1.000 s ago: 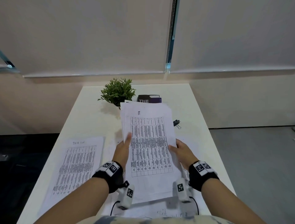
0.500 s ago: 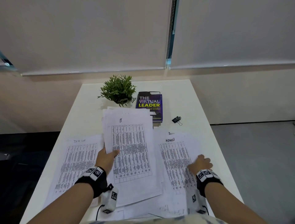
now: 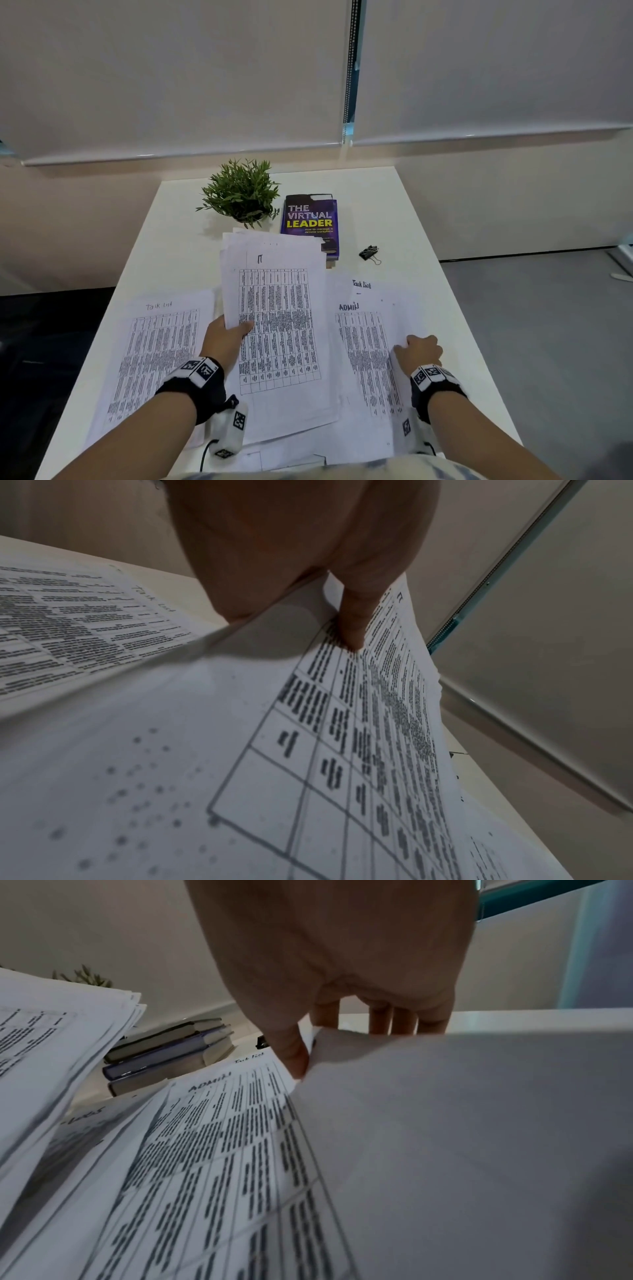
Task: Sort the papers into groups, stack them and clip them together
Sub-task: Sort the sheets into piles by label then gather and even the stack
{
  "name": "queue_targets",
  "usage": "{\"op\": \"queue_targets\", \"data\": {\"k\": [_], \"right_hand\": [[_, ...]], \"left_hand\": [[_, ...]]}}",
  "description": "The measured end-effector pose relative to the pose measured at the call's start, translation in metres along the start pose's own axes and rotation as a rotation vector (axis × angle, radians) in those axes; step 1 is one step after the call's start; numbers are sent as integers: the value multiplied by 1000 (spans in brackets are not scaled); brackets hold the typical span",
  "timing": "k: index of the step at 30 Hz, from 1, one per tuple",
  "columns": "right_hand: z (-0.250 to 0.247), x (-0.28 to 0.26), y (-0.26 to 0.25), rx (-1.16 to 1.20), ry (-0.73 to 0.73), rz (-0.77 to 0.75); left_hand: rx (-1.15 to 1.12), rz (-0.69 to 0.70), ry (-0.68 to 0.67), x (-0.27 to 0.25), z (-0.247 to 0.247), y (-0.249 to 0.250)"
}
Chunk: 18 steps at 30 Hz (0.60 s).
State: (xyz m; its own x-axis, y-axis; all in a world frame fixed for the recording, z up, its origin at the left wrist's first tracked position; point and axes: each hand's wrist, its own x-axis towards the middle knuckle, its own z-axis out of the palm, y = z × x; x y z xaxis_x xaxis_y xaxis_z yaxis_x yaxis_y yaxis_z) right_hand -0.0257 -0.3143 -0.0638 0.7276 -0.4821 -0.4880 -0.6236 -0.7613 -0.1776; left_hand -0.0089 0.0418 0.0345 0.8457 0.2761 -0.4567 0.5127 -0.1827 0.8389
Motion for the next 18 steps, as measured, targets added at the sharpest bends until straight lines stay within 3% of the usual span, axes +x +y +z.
{"op": "queue_targets", "data": {"k": [12,18], "right_hand": [[7,0,-4,151,-42,182],[13,0,-5,312,0,81]], "left_hand": [[12,11,1,-4,5,7],[3,31,-5,-4,3,6]]}}
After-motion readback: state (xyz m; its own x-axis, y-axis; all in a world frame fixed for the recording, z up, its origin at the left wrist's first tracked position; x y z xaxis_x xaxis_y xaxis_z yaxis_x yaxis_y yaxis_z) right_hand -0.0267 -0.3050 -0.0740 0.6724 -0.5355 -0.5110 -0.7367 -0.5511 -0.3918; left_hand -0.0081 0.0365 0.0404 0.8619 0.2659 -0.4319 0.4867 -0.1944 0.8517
